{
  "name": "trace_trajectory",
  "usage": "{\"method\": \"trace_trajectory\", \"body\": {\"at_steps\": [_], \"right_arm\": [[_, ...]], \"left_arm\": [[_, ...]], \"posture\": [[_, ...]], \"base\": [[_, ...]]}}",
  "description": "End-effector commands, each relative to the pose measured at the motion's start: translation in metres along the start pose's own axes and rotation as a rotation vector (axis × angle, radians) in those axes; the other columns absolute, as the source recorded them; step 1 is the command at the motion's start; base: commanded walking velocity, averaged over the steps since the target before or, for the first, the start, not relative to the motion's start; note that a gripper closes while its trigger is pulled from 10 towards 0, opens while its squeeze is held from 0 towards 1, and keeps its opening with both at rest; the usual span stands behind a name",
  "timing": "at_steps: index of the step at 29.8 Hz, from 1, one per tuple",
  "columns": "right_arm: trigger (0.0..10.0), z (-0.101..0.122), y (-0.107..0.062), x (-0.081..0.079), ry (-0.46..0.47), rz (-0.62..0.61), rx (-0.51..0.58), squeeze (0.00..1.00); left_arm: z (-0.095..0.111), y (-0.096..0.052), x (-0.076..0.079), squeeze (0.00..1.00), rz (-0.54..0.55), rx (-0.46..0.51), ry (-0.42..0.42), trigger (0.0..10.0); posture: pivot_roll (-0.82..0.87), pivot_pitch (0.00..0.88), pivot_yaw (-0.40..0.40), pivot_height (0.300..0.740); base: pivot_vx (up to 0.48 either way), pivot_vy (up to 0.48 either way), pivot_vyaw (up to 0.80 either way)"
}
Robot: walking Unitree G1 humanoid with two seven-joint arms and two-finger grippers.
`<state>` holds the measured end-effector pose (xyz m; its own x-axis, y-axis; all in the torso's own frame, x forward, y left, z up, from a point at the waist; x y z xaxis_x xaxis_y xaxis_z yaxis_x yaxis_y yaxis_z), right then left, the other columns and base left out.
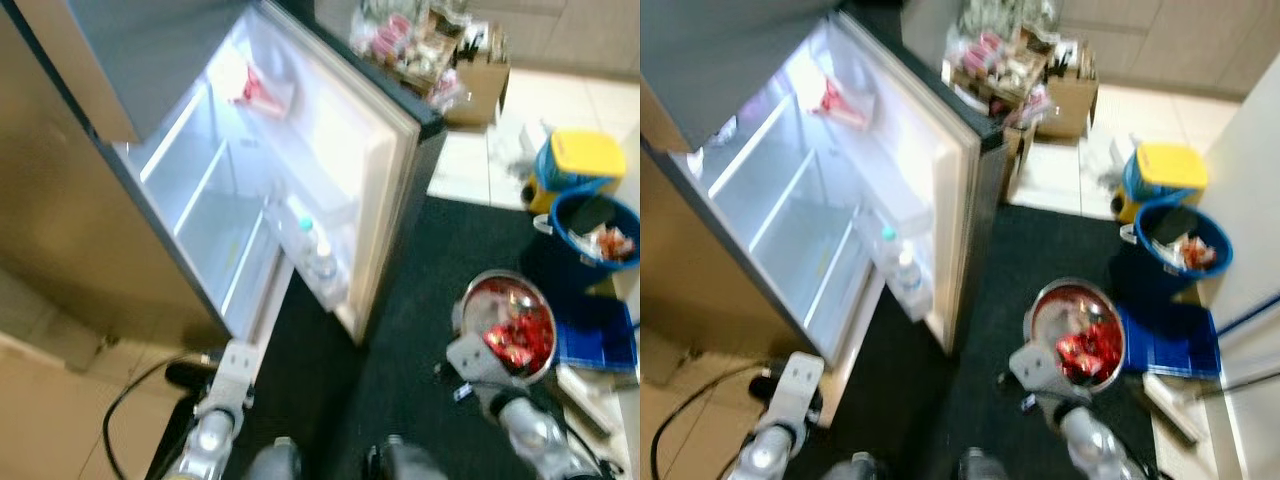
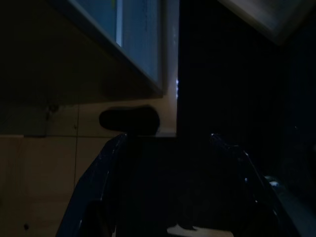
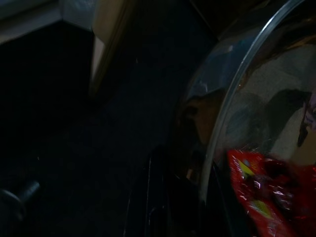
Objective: Restocking fridge
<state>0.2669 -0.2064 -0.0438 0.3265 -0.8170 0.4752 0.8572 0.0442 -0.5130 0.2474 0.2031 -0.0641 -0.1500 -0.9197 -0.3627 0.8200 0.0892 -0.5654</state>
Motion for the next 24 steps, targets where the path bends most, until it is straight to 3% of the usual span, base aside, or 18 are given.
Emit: {"method": "trace_trajectory", "body": {"at_steps": [1,8,15,21,24], "right_arm": [[10.0,0.0,-0.001,0.001,0.006,-0.006,0.01,0.0],[10.0,0.001,-0.001,0.001,0.003,-0.004,0.011,0.0],[10.0,-0.001,-0.001,0.001,-0.005,-0.004,0.005,0.0],[10.0,-0.003,-0.004,-0.006,-0.106,0.028,0.01,0.0],[10.0,-0.013,-0.01,-0.018,-0.236,0.081,-0.018,0.0]], "left_arm": [[-0.013,-0.004,0.001,0.0,-0.007,-0.042,0.014,10.0],[-0.013,-0.004,0.001,0.0,-0.005,-0.042,0.014,10.0],[-0.013,-0.005,0.002,0.0,-0.013,-0.029,-0.007,10.0],[-0.015,-0.006,0.002,0.0,-0.01,-0.033,-0.005,10.0],[-0.016,-0.006,0.003,0.0,-0.009,-0.038,-0.004,10.0]], "posture": [[-0.04,0.166,-0.037,0.74],[-0.04,0.167,-0.036,0.74],[-0.04,0.166,-0.036,0.74],[-0.03,0.164,-0.04,0.74],[-0.03,0.162,-0.051,0.74]], "base": [[0.398,0.0,0.0],[0.377,0.0,0.0],[0.103,0.0,0.0],[0.0,0.0,0.0],[0.0,0.0,0.0]]}}
Point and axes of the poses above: a point about 5 cm out from each wrist's last joint towards the gripper, its own y axis pointing out of the wrist towards the gripper, its own z axis along the axis of the wrist's last joint, x = y × z, the point moved 3 cm from there along y, pointing out of the wrist towards the gripper, and after that the axes turned 3 degrees about y, right-handed, at the moved point
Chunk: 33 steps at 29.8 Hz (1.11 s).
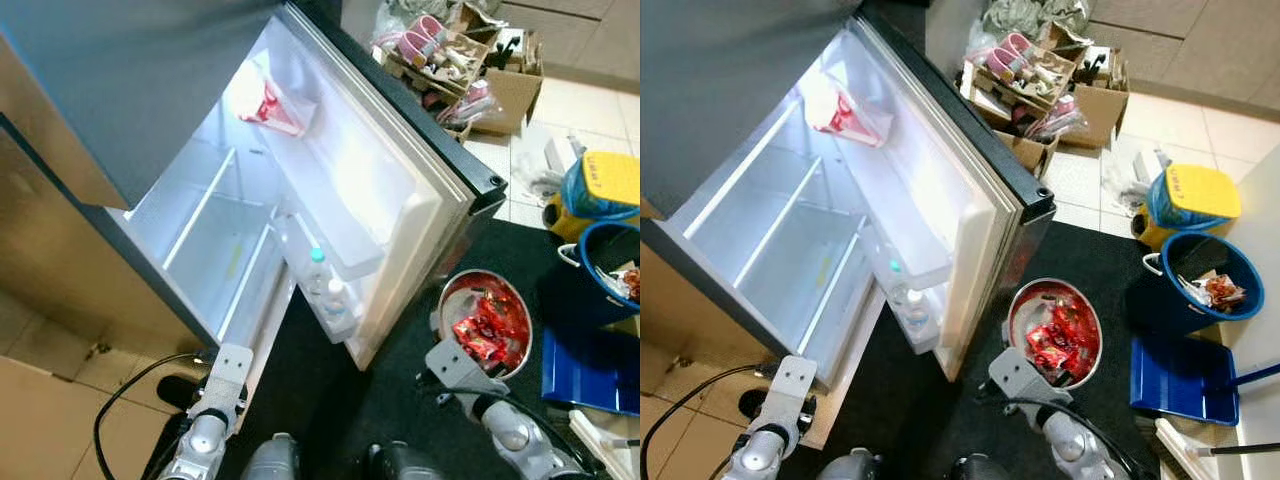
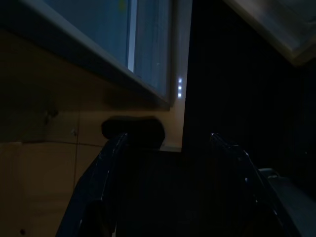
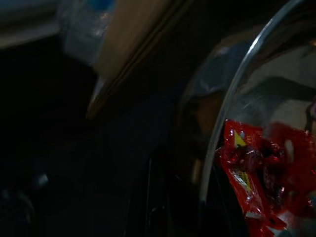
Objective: Restocking fridge
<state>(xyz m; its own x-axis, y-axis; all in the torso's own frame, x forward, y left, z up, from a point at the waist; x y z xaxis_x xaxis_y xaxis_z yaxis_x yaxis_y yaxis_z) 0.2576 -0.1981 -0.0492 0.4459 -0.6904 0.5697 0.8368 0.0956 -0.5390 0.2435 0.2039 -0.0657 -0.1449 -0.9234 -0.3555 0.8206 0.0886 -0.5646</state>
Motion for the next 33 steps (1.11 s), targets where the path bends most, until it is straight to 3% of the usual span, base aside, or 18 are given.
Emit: {"method": "trace_trajectory", "body": {"at_steps": [1,4,9,11,13,16,18,21,22,24,26,30,32,33], "right_arm": [[10.0,-0.013,-0.008,-0.015,-0.091,0.058,-0.041,0.0],[10.0,-0.021,-0.017,-0.035,-0.158,0.158,-0.06,0.0],[10.0,-0.022,-0.027,-0.052,-0.191,0.262,-0.041,0.0],[10.0,-0.01,-0.035,-0.062,-0.252,0.352,0.042,0.0],[10.0,0.007,-0.04,-0.063,-0.326,0.407,0.153,0.0],[10.0,0.016,-0.042,-0.062,-0.36,0.433,0.206,0.0],[10.0,0.04,-0.047,-0.063,-0.439,0.495,0.321,0.0],[10.0,0.049,-0.049,-0.065,-0.48,0.521,0.366,0.0],[10.0,0.06,-0.053,-0.068,-0.535,0.56,0.419,0.0],[10.0,0.06,-0.053,-0.068,-0.535,0.56,0.419,0.0],[10.0,0.082,-0.055,-0.072,-0.645,0.615,0.524,0.0],[10.0,0.09,-0.055,-0.071,-0.678,0.628,0.552,0.0],[10.0,0.096,-0.039,-0.057,-0.731,0.598,0.525,0.0],[10.0,0.096,-0.039,-0.057,-0.731,0.598,0.525,0.0]], "left_arm": [[-0.013,-0.004,0.002,0.0,-0.008,-0.042,0.006,10.0],[-0.015,-0.005,0.003,0.0,-0.005,-0.049,0.002,10.0],[-0.017,-0.006,0.004,0.0,-0.004,-0.053,-0.001,10.0],[-0.019,-0.007,0.005,0.0,-0.006,-0.058,-0.002,10.0],[-0.019,-0.007,0.006,0.0,-0.009,-0.059,0.0,10.0],[-0.019,-0.007,0.006,0.0,-0.009,-0.059,0.001,10.0],[-0.019,-0.007,0.005,0.0,-0.007,-0.059,0.002,10.0],[-0.02,-0.007,0.004,0.0,-0.006,-0.059,0.002,10.0],[-0.02,-0.007,0.004,0.0,-0.005,-0.059,0.002,10.0],[-0.02,-0.007,0.004,0.0,-0.005,-0.059,0.002,10.0],[-0.019,-0.007,0.004,0.0,-0.005,-0.058,0.003,10.0],[-0.019,-0.007,0.004,0.0,-0.005,-0.057,0.003,10.0],[-0.019,-0.007,0.003,0.0,-0.002,-0.056,0.003,10.0],[-0.019,-0.007,0.003,0.0,-0.002,-0.056,0.003,10.0]], "posture": [[-0.03,0.164,-0.056,0.74],[-0.03,0.163,-0.067,0.74],[-0.04,0.163,-0.07,0.74],[-0.04,0.163,-0.067,0.74],[-0.04,0.162,-0.066,0.74],[-0.04,0.16,-0.066,0.74],[-0.04,0.157,-0.066,0.74],[-0.04,0.157,-0.066,0.74],[-0.04,0.158,-0.065,0.74],[-0.04,0.158,-0.065,0.74],[-0.03,0.162,-0.063,0.74],[-0.03,0.163,-0.062,0.74],[-0.02,0.168,-0.058,0.74],[-0.02,0.168,-0.058,0.74]], "base": [[0.0,0.0,0.0],[0.0,0.0,0.0],[0.0,0.0,0.0],[0.0,0.0,0.0],[0.0,0.0,0.0],[0.0,0.0,0.0],[0.0,0.0,0.0],[0.0,0.0,0.0],[0.0,0.0,0.0],[0.0,0.0,0.0],[0.0,0.0,0.0],[0.0,0.0,0.0],[0.0,0.0,0.0],[0.0,0.0,0.0]]}}
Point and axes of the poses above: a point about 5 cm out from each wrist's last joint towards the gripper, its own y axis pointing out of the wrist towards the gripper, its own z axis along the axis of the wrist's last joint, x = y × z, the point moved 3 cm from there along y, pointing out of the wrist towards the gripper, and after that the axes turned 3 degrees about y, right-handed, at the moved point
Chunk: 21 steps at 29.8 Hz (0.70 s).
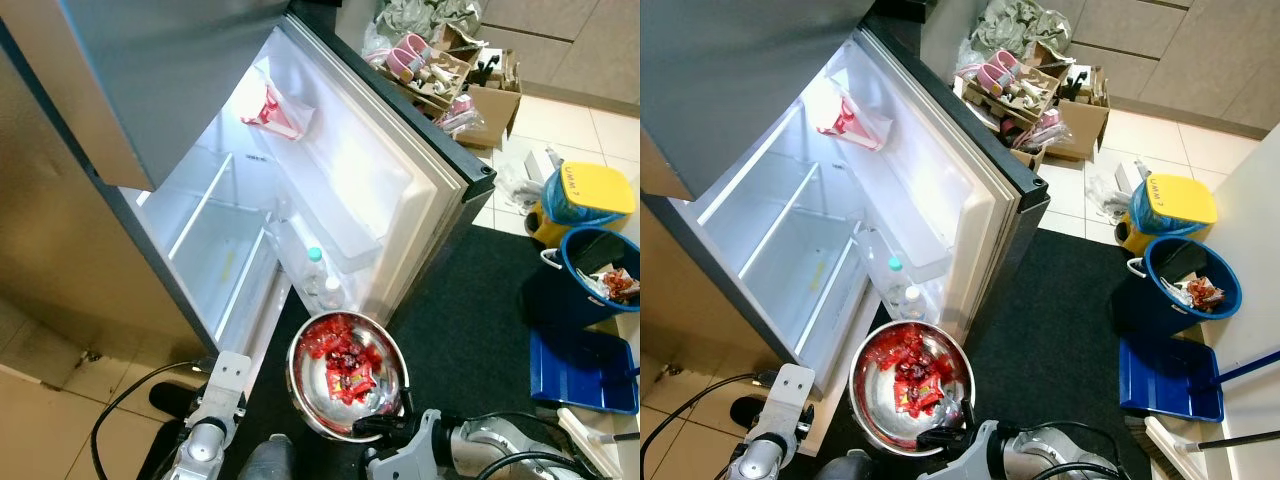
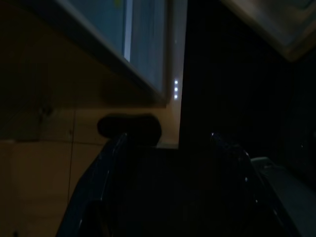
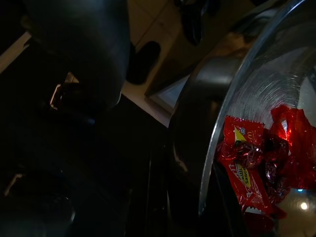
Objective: Restocking fridge
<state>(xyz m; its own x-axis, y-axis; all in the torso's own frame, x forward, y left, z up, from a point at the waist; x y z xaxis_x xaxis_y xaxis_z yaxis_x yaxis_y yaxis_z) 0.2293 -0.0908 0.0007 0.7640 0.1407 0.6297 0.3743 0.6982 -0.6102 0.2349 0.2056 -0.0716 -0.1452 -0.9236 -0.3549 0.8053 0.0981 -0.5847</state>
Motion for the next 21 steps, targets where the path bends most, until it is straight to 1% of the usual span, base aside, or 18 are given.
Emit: {"method": "trace_trajectory", "body": {"at_steps": [1,3,4,7,8,9,11,13,15,17,18,19,20,21], "right_arm": [[10.0,-0.016,-0.002,0.007,-0.023,0.003,-0.057,0.0],[10.0,-0.034,-0.006,0.015,-0.052,0.012,-0.126,0.0],[10.0,-0.034,-0.006,0.015,-0.052,0.012,-0.126,0.0],[10.0,-0.057,-0.015,0.017,-0.05,0.032,-0.211,0.0],[10.0,-0.057,-0.015,0.017,-0.05,0.032,-0.211,0.0],[10.0,-0.062,-0.017,0.018,-0.048,0.033,-0.229,0.0],[10.0,-0.077,-0.026,0.022,-0.034,0.016,-0.293,0.0],[10.0,-0.077,-0.026,0.022,-0.034,0.016,-0.293,0.0],[10.0,-0.099,-0.041,0.03,-0.001,-0.025,-0.379,0.0],[10.0,-0.099,-0.041,0.03,-0.001,-0.025,-0.379,0.0],[10.0,-0.113,-0.053,0.035,0.02,-0.062,-0.439,0.0],[10.0,-0.113,-0.053,0.035,0.02,-0.062,-0.439,0.0],[10.0,-0.13,-0.069,0.04,0.04,-0.106,-0.517,0.0],[10.0,-0.14,-0.08,0.044,0.052,-0.135,-0.567,0.0]], "left_arm": [[-0.01,-0.003,0.0,0.0,0.0,-0.029,0.003,10.0],[-0.01,-0.003,-0.002,0.0,0.004,-0.029,0.004,10.0],[-0.01,-0.003,-0.002,0.0,0.004,-0.029,0.004,10.0],[-0.01,-0.003,-0.002,0.0,0.007,-0.029,0.001,10.0],[-0.01,-0.003,-0.002,0.0,0.007,-0.029,0.001,10.0],[-0.01,-0.003,-0.002,0.0,0.007,-0.028,0.0,10.0],[-0.009,-0.003,-0.002,0.0,0.008,-0.027,-0.002,10.0],[-0.009,-0.003,-0.002,0.0,0.008,-0.027,-0.002,10.0],[-0.01,-0.003,-0.003,0.0,0.009,-0.028,-0.002,10.0],[-0.01,-0.003,-0.003,0.0,0.009,-0.028,-0.002,10.0],[-0.01,-0.003,-0.004,0.0,0.01,-0.029,-0.001,10.0],[-0.01,-0.003,-0.004,0.0,0.01,-0.029,-0.001,10.0],[-0.01,-0.003,-0.005,0.0,0.012,-0.028,0.001,10.0],[-0.01,-0.003,-0.006,0.0,0.013,-0.028,0.002,10.0]], "posture": [[-0.02,0.169,-0.055,0.74],[-0.02,0.169,-0.054,0.74],[-0.02,0.169,-0.054,0.74],[-0.02,0.169,-0.054,0.74],[-0.02,0.169,-0.054,0.74],[-0.02,0.169,-0.054,0.74],[-0.02,0.169,-0.052,0.74],[-0.02,0.169,-0.052,0.74],[-0.02,0.17,-0.048,0.74],[-0.02,0.17,-0.048,0.74],[-0.02,0.17,-0.046,0.74],[-0.02,0.17,-0.046,0.74],[-0.02,0.17,-0.041,0.74],[-0.02,0.17,-0.04,0.74]], "base": [[0.0,0.0,0.0],[0.0,0.0,0.0],[0.0,0.0,0.0],[0.0,0.0,0.0],[0.0,0.0,0.0],[0.0,0.0,0.0],[0.0,0.0,0.0],[0.0,0.0,0.0],[0.0,0.0,0.0],[0.0,0.0,0.0],[0.0,0.0,0.0],[0.0,0.0,0.0],[0.0,0.0,0.0],[0.0,0.0,0.0]]}}
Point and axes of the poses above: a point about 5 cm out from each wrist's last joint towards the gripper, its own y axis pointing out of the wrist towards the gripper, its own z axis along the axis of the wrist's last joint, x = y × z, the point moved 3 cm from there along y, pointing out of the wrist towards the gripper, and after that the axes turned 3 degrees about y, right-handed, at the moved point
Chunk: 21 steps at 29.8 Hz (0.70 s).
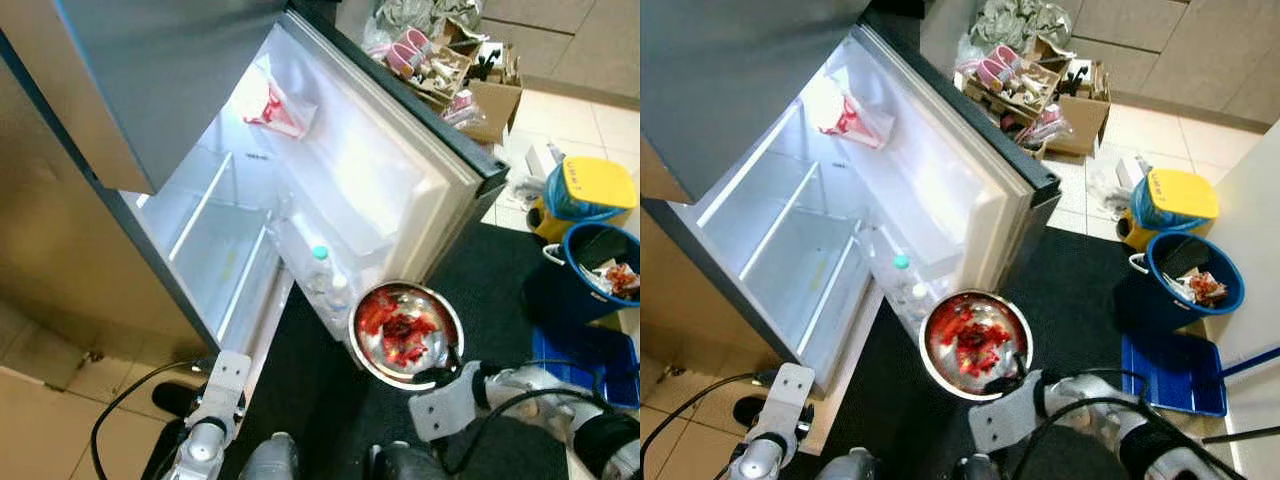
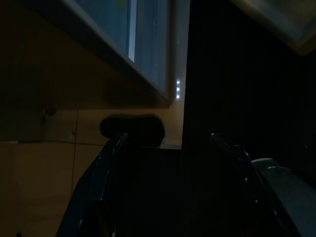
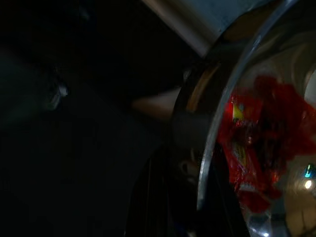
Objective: Restocking fridge
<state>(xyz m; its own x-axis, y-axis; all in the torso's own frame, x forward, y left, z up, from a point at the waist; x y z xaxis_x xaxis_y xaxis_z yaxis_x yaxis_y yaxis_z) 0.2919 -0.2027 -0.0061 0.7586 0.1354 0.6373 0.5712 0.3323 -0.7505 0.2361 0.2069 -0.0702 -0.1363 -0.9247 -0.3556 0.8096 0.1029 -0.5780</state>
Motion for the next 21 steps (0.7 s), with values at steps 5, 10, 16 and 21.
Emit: {"method": "trace_trajectory", "body": {"at_steps": [5,10,16,21], "right_arm": [[10.0,-0.063,-0.029,0.021,0.104,-0.157,-0.232,0.0],[10.0,-0.133,-0.083,0.024,0.244,-0.288,-0.541,0.0],[10.0,-0.142,-0.093,0.022,0.315,-0.347,-0.556,0.0],[10.0,-0.121,-0.069,0.012,0.343,-0.343,-0.464,0.0]], "left_arm": [[-0.011,-0.004,-0.005,0.0,0.006,-0.031,0.01,10.0],[-0.011,-0.004,-0.007,0.0,0.009,-0.026,0.01,10.0],[-0.014,-0.005,-0.01,0.0,0.01,-0.033,0.016,10.0],[-0.011,-0.004,-0.009,0.0,0.002,-0.024,0.016,10.0]], "posture": [[-0.02,0.17,-0.038,0.74],[-0.02,0.173,-0.036,0.74],[-0.02,0.176,-0.028,0.74],[-0.02,0.172,-0.024,0.74]], "base": [[0.0,0.0,0.0],[0.0,0.0,0.0],[0.0,0.0,0.0],[0.0,0.0,0.0]]}}
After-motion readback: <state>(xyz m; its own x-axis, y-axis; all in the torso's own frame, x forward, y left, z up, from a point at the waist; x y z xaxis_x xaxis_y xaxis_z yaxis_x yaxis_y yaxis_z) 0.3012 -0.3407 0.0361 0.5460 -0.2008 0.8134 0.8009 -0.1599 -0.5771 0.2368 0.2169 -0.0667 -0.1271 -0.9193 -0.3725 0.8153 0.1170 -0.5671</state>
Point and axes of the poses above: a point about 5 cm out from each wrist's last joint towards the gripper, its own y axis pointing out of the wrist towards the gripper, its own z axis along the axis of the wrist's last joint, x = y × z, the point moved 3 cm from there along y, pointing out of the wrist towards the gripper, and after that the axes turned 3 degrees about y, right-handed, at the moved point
